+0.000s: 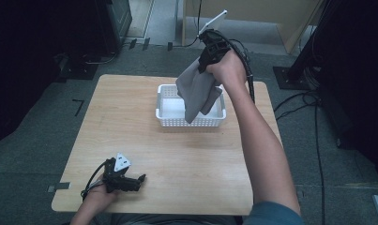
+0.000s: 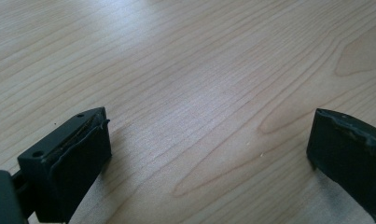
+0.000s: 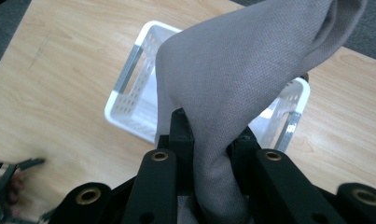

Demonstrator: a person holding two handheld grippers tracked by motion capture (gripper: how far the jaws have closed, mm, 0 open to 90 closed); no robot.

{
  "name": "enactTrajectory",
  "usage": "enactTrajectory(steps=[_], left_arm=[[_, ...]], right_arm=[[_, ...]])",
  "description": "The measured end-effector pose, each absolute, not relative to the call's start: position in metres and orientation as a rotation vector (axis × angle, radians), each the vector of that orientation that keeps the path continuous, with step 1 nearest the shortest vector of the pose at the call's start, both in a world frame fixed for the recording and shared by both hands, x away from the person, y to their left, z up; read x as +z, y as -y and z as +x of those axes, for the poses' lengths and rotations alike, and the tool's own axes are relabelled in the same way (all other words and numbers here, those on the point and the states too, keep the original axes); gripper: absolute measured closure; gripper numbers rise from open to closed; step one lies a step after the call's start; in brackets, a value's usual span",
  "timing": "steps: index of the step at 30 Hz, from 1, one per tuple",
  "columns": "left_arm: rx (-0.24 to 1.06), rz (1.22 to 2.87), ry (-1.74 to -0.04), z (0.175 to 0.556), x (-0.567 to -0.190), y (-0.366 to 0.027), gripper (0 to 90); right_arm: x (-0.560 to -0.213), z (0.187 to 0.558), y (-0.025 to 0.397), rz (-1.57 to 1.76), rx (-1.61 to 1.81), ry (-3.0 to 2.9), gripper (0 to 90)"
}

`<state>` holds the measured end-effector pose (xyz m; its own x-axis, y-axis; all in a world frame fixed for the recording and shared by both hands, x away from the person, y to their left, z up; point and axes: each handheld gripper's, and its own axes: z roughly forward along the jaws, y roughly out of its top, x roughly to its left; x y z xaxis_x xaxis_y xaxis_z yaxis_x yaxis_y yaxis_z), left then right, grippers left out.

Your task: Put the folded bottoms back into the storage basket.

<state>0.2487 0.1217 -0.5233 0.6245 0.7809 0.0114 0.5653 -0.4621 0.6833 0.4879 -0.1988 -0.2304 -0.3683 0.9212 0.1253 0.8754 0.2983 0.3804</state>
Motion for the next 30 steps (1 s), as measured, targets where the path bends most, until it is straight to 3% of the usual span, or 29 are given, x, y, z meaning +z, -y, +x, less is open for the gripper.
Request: enactTrajectory(steps=[18, 30], left_arm=[[0.428, 2.193, -1.054, 0.248, -0.523, -0.121, 0.0], [0.425, 2.195, -1.045, 0.249, -0.523, -0.121, 0.0]], right_arm=[[-0.288, 0.536, 0.138, 1.747, 0.592, -2.424, 77.0], [-0.353, 0.537, 0.179, 1.856, 0.750, -2.326, 76.7]])
